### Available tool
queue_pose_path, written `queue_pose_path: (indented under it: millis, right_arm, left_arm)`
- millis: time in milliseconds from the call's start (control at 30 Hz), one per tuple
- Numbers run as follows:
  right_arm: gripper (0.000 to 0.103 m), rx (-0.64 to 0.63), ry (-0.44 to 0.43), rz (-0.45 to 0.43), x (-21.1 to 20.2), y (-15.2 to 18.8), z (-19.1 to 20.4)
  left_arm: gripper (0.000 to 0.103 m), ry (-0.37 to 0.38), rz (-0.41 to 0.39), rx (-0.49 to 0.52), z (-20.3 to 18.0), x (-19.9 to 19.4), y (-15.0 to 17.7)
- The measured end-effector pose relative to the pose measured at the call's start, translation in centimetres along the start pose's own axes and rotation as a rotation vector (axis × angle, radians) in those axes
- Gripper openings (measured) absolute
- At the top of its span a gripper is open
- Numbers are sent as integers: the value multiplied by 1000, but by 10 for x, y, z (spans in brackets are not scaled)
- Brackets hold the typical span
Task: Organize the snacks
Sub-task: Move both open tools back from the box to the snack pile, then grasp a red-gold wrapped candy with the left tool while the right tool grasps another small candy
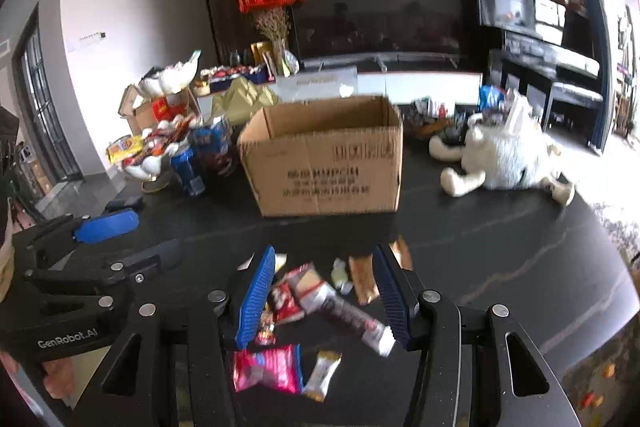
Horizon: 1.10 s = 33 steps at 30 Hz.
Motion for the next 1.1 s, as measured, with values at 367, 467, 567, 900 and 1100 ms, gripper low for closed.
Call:
queue_pose_path:
  millis: [367,467,567,900,1100]
  right_arm:
    - [52,-8,12,101,14,47,1]
    - [52,-5,6,131,19,55,2]
    - [52,3,8,167,26,62,2]
    - [52,19,-5,285,54,89,5]
    - [52,35,-10,332,70,96,4]
  left_arm:
    - [69,44,72,16,-4,17,39]
    - [69,59,101,8,-3,26,47]
    - [69,70,129,-8,1,35,56]
    - [68,88,196,-35,10,63,72]
    - [62,102,231,-50,15,83,75]
Point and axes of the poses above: each gripper's, at about its wrist camera, not at the fingertips, and x roughly the way its jaws point, z to its left, y to its underside, the point moved 3 cm from there along x, roughly the way its jaws point, and after that the axes turned 9 degrees about y, right-handed, at the moved point
